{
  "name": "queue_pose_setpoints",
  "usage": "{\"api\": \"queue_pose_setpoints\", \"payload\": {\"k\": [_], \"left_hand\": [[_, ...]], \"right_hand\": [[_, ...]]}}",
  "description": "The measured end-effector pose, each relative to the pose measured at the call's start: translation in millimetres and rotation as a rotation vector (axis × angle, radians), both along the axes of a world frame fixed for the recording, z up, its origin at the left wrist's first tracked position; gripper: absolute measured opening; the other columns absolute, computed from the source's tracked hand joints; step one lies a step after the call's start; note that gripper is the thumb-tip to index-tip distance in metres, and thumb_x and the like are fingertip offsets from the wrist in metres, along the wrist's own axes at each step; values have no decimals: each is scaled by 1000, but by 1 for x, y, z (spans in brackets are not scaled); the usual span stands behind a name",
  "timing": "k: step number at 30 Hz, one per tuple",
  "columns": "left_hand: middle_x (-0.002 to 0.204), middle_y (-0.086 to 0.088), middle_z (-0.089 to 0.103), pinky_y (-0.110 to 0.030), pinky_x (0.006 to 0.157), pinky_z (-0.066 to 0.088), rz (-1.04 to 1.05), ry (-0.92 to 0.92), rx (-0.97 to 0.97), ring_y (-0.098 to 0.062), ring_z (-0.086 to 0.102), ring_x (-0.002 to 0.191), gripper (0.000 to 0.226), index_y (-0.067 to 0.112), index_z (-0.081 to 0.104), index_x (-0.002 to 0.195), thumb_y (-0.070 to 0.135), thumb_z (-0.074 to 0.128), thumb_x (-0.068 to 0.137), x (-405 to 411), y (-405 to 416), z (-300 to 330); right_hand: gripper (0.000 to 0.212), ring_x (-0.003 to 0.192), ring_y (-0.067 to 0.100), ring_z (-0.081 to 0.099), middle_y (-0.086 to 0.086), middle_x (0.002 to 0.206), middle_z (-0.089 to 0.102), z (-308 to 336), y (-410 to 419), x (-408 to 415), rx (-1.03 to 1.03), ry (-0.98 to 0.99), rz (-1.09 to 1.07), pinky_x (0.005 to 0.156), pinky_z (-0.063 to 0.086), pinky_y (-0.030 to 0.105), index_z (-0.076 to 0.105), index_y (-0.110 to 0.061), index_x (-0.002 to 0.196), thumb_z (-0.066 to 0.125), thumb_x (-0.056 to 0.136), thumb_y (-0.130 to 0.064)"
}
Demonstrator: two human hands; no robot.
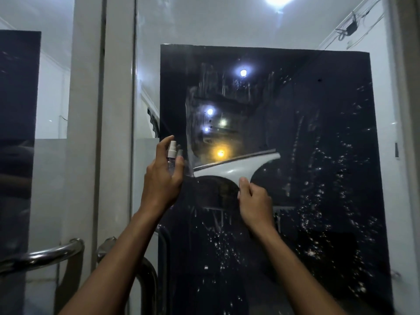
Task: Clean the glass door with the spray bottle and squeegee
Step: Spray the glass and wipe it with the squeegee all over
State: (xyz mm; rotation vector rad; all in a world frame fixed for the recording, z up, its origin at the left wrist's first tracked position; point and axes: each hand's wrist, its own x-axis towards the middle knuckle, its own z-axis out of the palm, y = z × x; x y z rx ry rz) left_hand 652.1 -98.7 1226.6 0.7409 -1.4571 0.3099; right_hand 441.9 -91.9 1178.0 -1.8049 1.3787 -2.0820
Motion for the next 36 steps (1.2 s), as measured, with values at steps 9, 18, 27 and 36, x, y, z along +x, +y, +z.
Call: {"api": "queue_pose_setpoints", "payload": {"k": [9, 18, 27, 36], "left_hand": [[86, 11, 55, -19, 58, 40, 29, 7, -7, -3, 57, 72, 45, 31, 36, 145, 31, 52, 103, 0, 1, 6], [99, -3, 65, -30, 63, 46, -2, 8, 44, -17, 63, 77, 44, 34, 37, 144, 30, 52, 103, -10, -10, -4], [98, -2, 65, -32, 66, 45, -1, 6, 35, -16, 62, 76, 44, 35, 38, 144, 30, 53, 103, -18, -2, -5], [92, -4, 64, -36, 64, 50, 52, -6, 51, -22, 63, 74, 44, 34, 37, 144, 30, 53, 103, 8, 17, -13]], "right_hand": [[61, 70, 8, 55, -8, 78, 62, 100, -14, 8, 135, 904, -112, 59, 37, 30, 72, -29, 89, 31, 95, -75], [66, 95, 24, 59, 0, 110, 67, 108, -20, -79, 373, 1022, -249, 82, 47, 40, 68, -34, 102, 24, 90, -82], [91, 112, 25, 62, 0, 129, 67, 94, 1, -158, 502, 942, -335, 97, 50, 47, 72, -35, 112, 13, 72, -92], [67, 77, 19, 62, -6, 80, 68, 78, 29, -141, 288, 706, -217, 77, 51, 38, 70, -33, 75, 26, 82, -84]]}}
